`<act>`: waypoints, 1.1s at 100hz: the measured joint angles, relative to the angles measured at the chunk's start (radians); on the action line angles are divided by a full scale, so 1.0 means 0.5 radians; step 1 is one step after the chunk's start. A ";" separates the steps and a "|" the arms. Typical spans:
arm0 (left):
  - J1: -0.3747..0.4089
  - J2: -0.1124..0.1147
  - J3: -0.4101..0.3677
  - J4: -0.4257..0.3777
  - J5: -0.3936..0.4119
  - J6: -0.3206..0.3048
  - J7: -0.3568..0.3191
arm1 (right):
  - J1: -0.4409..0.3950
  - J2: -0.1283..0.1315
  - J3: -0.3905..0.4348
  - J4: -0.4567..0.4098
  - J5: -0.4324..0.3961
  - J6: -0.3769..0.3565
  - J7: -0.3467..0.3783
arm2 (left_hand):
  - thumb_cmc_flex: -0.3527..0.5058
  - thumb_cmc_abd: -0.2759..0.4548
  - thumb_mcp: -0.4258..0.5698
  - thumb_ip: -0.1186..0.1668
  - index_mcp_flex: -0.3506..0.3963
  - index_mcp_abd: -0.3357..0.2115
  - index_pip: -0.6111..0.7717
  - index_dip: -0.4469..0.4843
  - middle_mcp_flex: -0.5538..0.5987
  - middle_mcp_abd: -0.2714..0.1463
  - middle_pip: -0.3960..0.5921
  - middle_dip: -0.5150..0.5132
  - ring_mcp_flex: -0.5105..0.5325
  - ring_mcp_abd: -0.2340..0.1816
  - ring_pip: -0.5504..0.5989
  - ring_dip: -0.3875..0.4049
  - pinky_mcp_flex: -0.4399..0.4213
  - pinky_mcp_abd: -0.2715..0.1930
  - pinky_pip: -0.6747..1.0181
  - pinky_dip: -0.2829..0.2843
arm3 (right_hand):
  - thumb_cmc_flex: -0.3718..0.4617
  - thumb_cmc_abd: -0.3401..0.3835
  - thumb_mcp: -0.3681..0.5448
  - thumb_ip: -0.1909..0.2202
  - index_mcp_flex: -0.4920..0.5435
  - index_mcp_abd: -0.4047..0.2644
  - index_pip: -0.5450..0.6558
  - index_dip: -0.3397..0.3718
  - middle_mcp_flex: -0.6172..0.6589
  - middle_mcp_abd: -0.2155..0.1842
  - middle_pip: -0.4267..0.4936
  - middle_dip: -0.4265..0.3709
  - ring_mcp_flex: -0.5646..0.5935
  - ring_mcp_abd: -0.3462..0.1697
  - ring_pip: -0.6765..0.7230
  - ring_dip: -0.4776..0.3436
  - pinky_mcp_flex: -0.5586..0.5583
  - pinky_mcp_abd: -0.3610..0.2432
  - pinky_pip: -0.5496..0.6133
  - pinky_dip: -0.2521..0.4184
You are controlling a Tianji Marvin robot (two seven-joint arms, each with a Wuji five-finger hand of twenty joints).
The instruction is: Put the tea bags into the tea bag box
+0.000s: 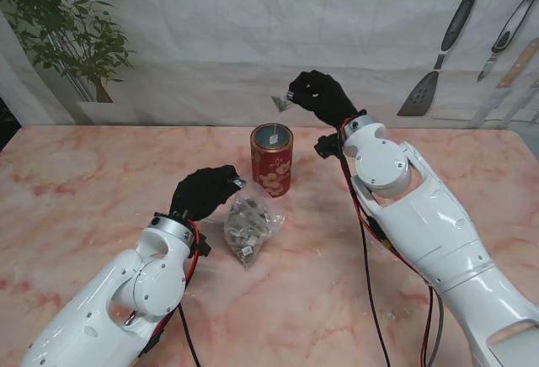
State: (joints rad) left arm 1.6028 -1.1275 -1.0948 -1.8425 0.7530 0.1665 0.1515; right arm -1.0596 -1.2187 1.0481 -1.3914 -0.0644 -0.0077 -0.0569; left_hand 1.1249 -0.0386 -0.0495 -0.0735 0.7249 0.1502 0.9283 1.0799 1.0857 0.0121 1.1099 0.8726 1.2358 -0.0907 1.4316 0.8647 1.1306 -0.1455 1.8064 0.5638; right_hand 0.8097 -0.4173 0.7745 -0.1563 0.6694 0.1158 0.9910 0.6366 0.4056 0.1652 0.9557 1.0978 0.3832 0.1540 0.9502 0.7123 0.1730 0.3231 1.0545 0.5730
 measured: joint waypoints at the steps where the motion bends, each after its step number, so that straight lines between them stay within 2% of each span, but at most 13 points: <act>1: 0.000 0.000 0.000 0.000 0.000 -0.001 0.000 | 0.003 -0.001 -0.003 0.005 0.000 0.000 0.000 | 0.000 0.000 0.000 0.000 0.000 0.000 0.000 0.000 0.000 0.000 0.000 0.000 0.000 0.000 0.000 0.000 0.000 0.000 0.000 0.000 | 0.000 0.000 0.000 0.000 0.000 0.000 0.000 0.000 0.000 0.000 0.000 0.000 0.000 0.000 0.000 0.000 0.000 0.000 0.000 0.000; 23: 0.008 -0.001 -0.015 0.002 -0.006 -0.019 0.013 | 0.038 -0.017 -0.040 0.089 0.031 0.005 0.008 | 0.000 0.000 0.000 0.000 0.000 0.000 0.000 0.000 0.000 0.000 0.000 0.000 0.000 0.000 0.000 0.000 0.000 0.000 0.000 0.000 | 0.000 0.000 0.000 0.000 0.000 -0.015 -0.001 -0.008 0.002 -0.003 0.016 0.002 0.000 0.000 0.003 0.001 0.001 -0.001 0.000 0.001; 41: 0.017 -0.001 -0.024 0.002 -0.005 -0.026 0.020 | 0.048 -0.017 -0.058 0.139 0.027 0.042 0.073 | 0.000 0.000 0.000 0.000 0.000 0.000 0.000 0.000 0.000 0.000 0.000 0.000 0.000 0.000 0.000 0.000 0.000 0.000 0.000 0.000 | 0.000 0.000 0.000 0.000 0.000 -0.017 -0.001 -0.026 0.003 -0.004 0.019 0.023 0.003 0.000 0.005 0.006 0.002 -0.002 0.000 0.022; 58: 0.018 -0.001 -0.025 0.001 -0.003 -0.028 0.024 | 0.050 0.003 -0.077 0.163 -0.031 0.096 0.173 | 0.000 0.000 0.000 0.000 0.000 0.000 0.000 0.000 0.000 0.000 0.000 0.000 0.000 0.000 0.000 0.000 0.000 0.000 0.000 0.000 | 0.000 0.000 0.000 0.000 0.000 -0.022 -0.001 -0.048 0.004 -0.009 0.020 0.023 0.006 0.000 0.008 0.022 0.003 -0.003 0.000 0.023; 84: 0.018 -0.001 -0.025 0.000 0.003 -0.029 0.024 | 0.048 0.024 -0.091 0.205 -0.037 0.142 0.240 | 0.000 0.000 0.000 0.000 0.000 0.000 0.000 0.000 0.000 0.000 0.000 0.000 0.000 0.000 0.000 0.000 0.000 0.000 0.000 0.000 | 0.000 0.000 -0.001 0.000 0.000 -0.040 -0.001 -0.081 0.025 -0.024 0.029 0.023 0.012 0.000 0.009 0.025 0.008 -0.005 0.000 0.025; 110: 0.014 0.000 -0.020 -0.001 0.005 -0.029 0.016 | 0.054 0.028 -0.116 0.242 -0.036 0.193 0.260 | 0.000 0.000 0.000 0.000 0.000 0.000 0.000 0.000 0.000 0.000 0.000 0.000 0.000 0.000 0.000 0.000 0.000 0.000 0.000 0.000 | 0.000 -0.002 -0.002 0.000 0.000 -0.046 0.029 -0.207 0.028 -0.025 0.048 0.023 0.038 0.000 0.032 0.026 0.022 -0.006 0.000 0.047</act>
State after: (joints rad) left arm 1.6097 -1.1275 -1.1049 -1.8428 0.7557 0.1522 0.1597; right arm -1.0327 -1.2046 0.9900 -1.2706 -0.0823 0.0890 0.0729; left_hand 1.1249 -0.0385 -0.0495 -0.0735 0.7249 0.1503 0.9283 1.0799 1.0857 0.0121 1.1100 0.8726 1.2359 -0.0906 1.4315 0.8647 1.1306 -0.1455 1.8066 0.5638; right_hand 0.8095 -0.4184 0.7733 -0.1563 0.6694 0.0926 1.0057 0.5333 0.4199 0.1525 0.9797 1.1096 0.4021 0.1540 0.9661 0.7253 0.1842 0.3200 1.0545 0.5963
